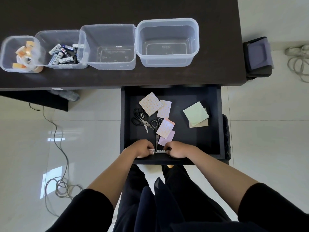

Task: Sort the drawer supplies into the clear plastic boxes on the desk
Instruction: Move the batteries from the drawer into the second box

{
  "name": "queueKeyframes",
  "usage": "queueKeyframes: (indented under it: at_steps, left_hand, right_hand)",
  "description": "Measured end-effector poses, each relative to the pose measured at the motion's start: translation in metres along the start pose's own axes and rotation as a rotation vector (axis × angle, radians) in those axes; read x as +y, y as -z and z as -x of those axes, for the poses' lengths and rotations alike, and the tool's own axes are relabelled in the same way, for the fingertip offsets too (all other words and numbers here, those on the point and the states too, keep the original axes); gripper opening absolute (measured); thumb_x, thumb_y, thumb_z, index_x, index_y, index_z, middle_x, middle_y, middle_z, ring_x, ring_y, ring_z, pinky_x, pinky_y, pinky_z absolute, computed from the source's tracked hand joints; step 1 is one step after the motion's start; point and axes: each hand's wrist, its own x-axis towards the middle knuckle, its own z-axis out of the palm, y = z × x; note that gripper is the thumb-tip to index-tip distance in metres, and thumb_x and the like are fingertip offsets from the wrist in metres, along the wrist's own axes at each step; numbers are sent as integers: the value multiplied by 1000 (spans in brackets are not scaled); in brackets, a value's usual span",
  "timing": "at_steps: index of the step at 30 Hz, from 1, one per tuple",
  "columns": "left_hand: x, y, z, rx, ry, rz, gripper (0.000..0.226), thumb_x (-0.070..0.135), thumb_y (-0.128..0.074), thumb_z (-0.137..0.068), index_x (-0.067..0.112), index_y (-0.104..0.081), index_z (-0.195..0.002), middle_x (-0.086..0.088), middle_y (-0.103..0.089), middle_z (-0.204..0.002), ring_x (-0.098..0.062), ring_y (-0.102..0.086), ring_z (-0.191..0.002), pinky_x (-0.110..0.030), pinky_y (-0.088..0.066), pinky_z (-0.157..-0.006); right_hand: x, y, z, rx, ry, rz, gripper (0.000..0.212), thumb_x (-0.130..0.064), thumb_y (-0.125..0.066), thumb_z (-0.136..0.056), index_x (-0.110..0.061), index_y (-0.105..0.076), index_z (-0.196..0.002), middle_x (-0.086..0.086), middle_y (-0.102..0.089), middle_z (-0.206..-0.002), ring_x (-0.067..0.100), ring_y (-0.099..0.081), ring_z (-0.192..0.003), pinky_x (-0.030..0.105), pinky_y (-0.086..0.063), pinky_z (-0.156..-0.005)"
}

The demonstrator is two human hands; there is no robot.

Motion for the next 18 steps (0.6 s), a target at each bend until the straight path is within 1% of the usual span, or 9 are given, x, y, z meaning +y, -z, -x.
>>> queueKeyframes:
  at_steps: [2, 3, 8, 10, 13, 15, 18]
  left_hand:
    - [1, 0, 3, 6, -6, 37, 17, 27, -62, -89, 20, -69, -103, 0, -67, -104, -16, -59, -94, -28, -46, -86]
    - [1, 0, 4, 11, -7, 47, 17, 26, -62, -89, 20, -69, -102, -1, -68, -103, -16, -59, -94, -28, -47, -85]
    - [0, 0, 6, 25, -4, 79, 16, 25, -64, -88, 20, -71, -101, -1, -69, -100, -15, -59, -90, -28, -47, -84]
    - [1, 1, 7, 17, -2, 98, 18, 24, -65, -87, 18, -71, -103, -1, -69, -102, -14, -58, -90, -28, -46, -85]
    - [1, 3, 9, 11, 5, 132, 19, 25, -66, -87, 18, -71, -103, -1, -69, -102, -12, -57, -90, -27, -46, -85]
    - [1, 3, 11, 12, 3, 147, 18, 25, -67, -86, 18, -72, -102, -2, -69, -102, -12, -58, -91, -28, -46, -87]
    - [3, 3, 14, 31, 2, 152, 19, 24, -67, -86, 17, -72, -103, -2, -69, -101, -12, -58, -89, -27, -46, -85]
  right_hand:
    - [-3, 1, -2, 4, 5, 3, 25, -26, -47, -95, -17, -57, -115, 7, -58, -124, 24, -54, -110, 31, -43, -88]
    - [-6, 1, -3, 1, 8, 15, 26, -28, -46, -95, -16, -57, -115, 7, -58, -123, 24, -54, -110, 31, -43, -87]
    - [-11, 4, -3, -16, 33, 85, 31, -31, -47, -96, -15, -56, -121, 9, -56, -127, 27, -52, -115, 35, -43, -95]
    - [-13, 6, -2, -25, 44, 97, 32, -32, -47, -96, -14, -56, -121, 9, -55, -127, 27, -52, -115, 35, -43, -94]
    - [-18, 3, -5, -60, 43, 161, 34, -33, -44, -97, -12, -54, -121, 11, -55, -126, 29, -53, -113, 33, -42, -86]
    - [-21, 1, -7, -60, 51, 200, 30, -30, -44, -97, -11, -55, -118, 12, -57, -124, 29, -54, -110, 32, -40, -79]
    - [-17, 1, -9, -29, 68, 173, 25, -24, -46, -95, -13, -57, -115, 11, -58, -121, 29, -55, -108, 30, -37, -74]
